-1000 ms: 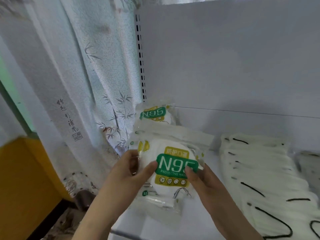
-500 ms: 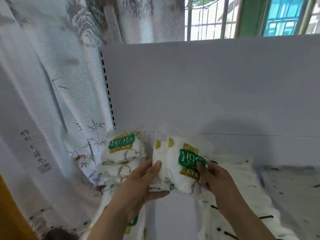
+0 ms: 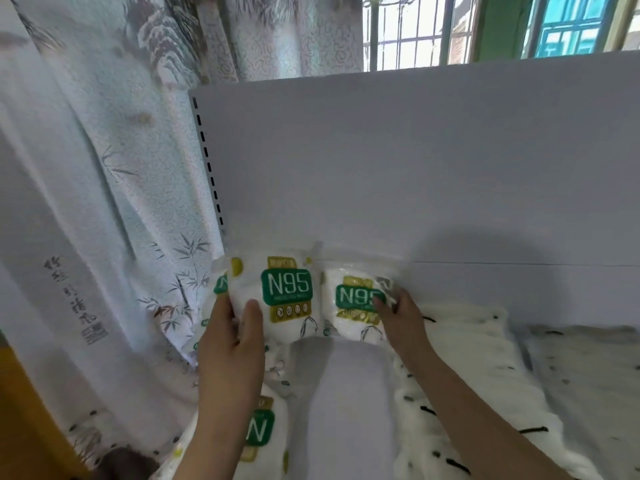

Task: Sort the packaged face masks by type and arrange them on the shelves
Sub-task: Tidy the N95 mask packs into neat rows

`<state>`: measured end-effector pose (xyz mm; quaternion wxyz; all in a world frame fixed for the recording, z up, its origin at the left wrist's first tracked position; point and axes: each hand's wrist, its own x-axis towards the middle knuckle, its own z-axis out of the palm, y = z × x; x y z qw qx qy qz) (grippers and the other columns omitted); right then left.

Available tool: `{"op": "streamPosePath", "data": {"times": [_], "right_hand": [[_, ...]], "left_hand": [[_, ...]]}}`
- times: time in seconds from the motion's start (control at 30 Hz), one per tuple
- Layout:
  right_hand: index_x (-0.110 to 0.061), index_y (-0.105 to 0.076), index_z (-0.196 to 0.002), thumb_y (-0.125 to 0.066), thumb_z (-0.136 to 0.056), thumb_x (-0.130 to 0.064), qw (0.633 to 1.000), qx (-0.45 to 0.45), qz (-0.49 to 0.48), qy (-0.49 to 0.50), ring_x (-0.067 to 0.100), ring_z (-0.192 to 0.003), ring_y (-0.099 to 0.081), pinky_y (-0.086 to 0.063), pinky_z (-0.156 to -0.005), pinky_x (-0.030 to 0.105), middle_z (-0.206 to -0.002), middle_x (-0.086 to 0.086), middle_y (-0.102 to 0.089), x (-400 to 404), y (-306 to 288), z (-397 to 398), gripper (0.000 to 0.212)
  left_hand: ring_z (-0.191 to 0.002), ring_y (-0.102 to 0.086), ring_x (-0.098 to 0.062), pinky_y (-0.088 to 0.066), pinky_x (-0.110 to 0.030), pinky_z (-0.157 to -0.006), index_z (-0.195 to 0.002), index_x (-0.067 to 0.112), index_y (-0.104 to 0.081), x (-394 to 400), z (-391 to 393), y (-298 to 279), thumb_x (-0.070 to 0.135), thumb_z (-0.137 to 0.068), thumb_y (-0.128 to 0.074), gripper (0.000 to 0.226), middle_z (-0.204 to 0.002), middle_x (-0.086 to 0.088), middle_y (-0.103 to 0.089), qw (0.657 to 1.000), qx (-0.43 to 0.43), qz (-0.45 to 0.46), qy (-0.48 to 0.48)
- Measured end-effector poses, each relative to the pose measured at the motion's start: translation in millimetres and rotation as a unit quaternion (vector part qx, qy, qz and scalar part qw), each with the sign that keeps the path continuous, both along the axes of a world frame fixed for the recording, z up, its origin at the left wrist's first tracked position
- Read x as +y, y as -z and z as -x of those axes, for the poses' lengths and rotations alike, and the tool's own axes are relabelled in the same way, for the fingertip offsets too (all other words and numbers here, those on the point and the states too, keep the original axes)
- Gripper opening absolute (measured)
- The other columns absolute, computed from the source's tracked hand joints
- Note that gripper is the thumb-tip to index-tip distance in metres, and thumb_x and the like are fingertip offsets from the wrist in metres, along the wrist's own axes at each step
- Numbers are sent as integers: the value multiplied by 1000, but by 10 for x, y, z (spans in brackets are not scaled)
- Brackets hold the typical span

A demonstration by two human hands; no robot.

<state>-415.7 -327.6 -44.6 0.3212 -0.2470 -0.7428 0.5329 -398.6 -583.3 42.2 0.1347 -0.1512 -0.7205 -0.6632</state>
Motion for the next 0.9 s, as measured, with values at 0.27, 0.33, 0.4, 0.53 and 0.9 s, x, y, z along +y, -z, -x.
{"op": "streamPosePath", "data": {"times": [0.27,0.33,0.4,0.53,0.9], "right_hand": [[-12,-53,-123,-61,-93,-28,968,-9,-240,76,23,-108,-59,-44,-85,31,-115,3,-60,-108,-203,-121,35],[-23,-50,-134,-52,-94,-49,970,106,-217,38,14,-118,-55,-44,-94,29,-128,-7,-57,-156,-574,-337,48],[-43,-29,-146,-62,-84,-59,958,86,-239,-135,3,-129,-43,-39,-103,22,-144,-20,-40,-264,-865,-505,71],[-57,4,-146,-84,-67,-43,918,-81,-348,-170,4,-113,-50,-51,-88,29,-132,-20,-37,-411,-898,-660,120],[-11,-52,-98,-70,-86,-39,984,-76,-157,-23,25,-88,-61,-40,-66,31,-91,3,-62,-486,-326,-477,36]], "left_hand": [[-82,-67,11,-50,-7,-64,-98,44,-61,57,192,-46,28,-100,-57,17,-91,36,-69,989,60,97,92],[-82,-62,18,-46,-4,-68,-94,49,-59,116,303,-126,31,-95,-65,19,-85,37,-67,972,122,173,100],[-85,-57,20,-41,-1,-70,-98,50,-61,210,400,-232,36,-86,-75,23,-80,29,-65,947,175,246,113],[-87,-61,5,-43,-7,-70,-116,46,-60,393,548,-345,45,-77,-82,45,-87,15,-64,913,178,313,191],[-100,-59,-1,-43,-9,-79,-132,31,-57,131,351,-159,37,-92,-68,43,-110,16,-62,948,218,195,125]]}}
